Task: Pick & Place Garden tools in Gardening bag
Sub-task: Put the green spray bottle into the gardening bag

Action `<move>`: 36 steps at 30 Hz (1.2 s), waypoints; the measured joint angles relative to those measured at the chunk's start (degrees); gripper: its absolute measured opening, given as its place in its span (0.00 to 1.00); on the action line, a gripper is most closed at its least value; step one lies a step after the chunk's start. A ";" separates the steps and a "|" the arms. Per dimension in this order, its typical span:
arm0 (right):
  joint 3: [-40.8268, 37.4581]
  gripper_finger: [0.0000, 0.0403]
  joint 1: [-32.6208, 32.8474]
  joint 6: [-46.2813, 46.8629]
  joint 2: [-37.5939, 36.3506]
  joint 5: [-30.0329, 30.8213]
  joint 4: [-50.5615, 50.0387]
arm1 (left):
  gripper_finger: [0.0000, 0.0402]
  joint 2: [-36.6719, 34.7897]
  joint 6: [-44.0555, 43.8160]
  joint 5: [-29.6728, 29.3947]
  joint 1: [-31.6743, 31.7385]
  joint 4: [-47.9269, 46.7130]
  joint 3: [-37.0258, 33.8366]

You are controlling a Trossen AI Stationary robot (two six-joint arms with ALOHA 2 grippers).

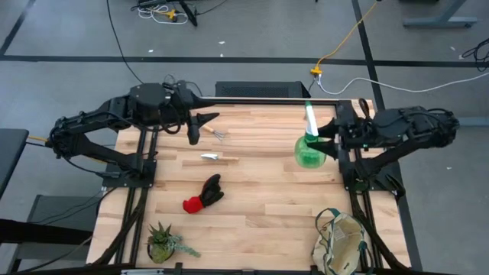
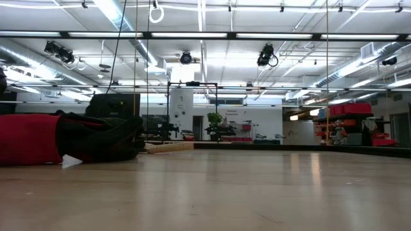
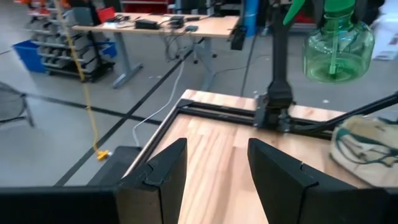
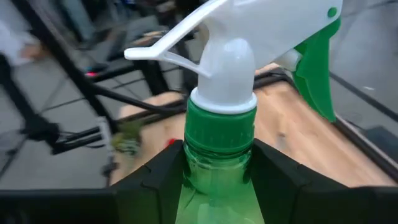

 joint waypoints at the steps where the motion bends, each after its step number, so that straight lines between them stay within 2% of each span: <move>1: 0.00 0.42 0.22 -0.04 0.02 -0.44 0.28 | 0.44 0.01 0.01 0.54 0.00 0.21 0.00; 11: 0.00 0.42 1.81 0.19 0.07 -0.46 0.12 | 0.44 1.02 0.49 14.59 -0.02 4.86 -0.09; 20: 0.00 0.42 1.79 0.00 0.64 -0.38 0.14 | 0.44 3.74 0.12 15.23 -2.46 11.18 -0.03; 28: -0.02 0.42 1.74 -1.26 2.25 -0.19 0.57 | 0.44 10.61 -0.39 15.49 -5.28 21.64 -0.02; 36: -0.04 0.42 1.70 -2.62 3.32 3.50 0.78 | 0.44 17.87 -2.83 15.46 -6.51 32.99 -0.02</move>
